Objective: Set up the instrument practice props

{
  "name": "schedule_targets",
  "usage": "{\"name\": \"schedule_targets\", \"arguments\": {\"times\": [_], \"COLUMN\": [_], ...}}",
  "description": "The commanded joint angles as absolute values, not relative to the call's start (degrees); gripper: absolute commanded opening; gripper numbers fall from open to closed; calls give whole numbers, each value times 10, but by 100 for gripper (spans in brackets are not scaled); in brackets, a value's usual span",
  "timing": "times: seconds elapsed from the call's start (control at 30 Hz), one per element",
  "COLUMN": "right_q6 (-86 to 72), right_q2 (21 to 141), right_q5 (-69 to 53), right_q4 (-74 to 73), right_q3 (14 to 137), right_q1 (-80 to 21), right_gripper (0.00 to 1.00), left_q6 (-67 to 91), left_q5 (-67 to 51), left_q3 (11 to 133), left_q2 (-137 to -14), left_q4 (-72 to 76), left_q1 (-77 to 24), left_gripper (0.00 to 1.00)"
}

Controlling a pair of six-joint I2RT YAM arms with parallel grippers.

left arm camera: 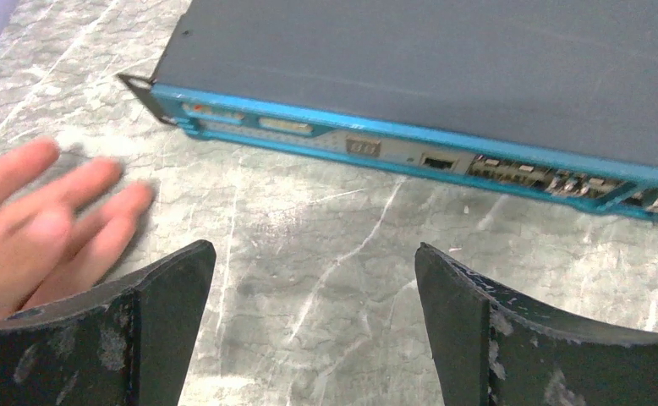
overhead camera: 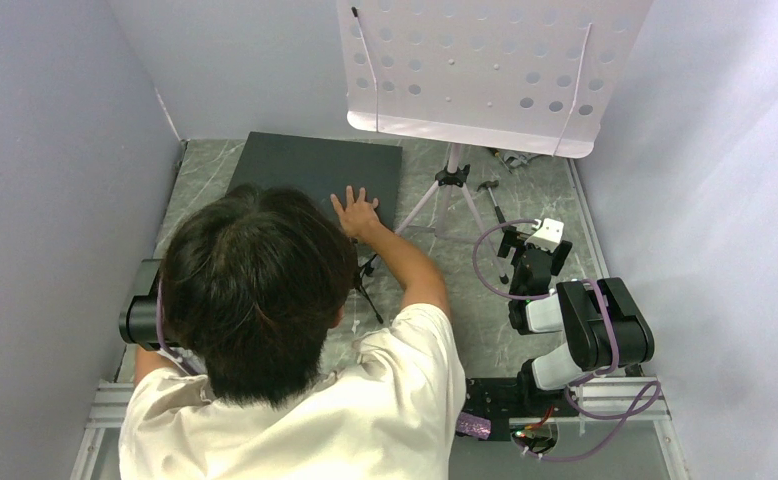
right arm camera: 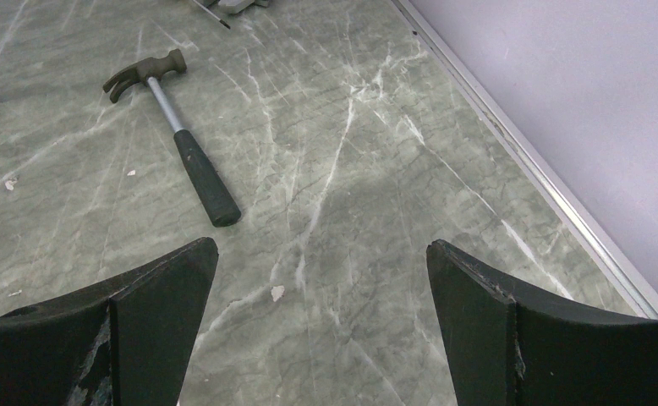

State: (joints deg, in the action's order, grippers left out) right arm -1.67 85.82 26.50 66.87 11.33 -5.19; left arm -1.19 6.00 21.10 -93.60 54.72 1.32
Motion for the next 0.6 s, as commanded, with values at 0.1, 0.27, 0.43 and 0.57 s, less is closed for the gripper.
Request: {"name": "schedule_targets", "arguments": {"times": [0.1, 0.27, 0.43, 0.57], "right_q6": [-22, -22, -22, -22], "right_q2": [856, 856, 856, 856], "right_q5": [258, 258, 258, 258], "right_q4": [689, 689, 688, 688], "right_q3": [127, 126, 126, 127], "right_q1": [-54, -54, -54, -54], "right_gripper": [100, 100, 100, 100], "left_q6": [-3, -3, -3, -3], "left_q5": [73, 72, 70, 68], "left_q3": [220, 221, 221, 222], "left_q2": [-935, -935, -935, -934], "left_q4": [555, 555, 554, 552], "left_q1": [16, 16, 17, 18], "left_gripper": [94, 94, 94, 94]}}
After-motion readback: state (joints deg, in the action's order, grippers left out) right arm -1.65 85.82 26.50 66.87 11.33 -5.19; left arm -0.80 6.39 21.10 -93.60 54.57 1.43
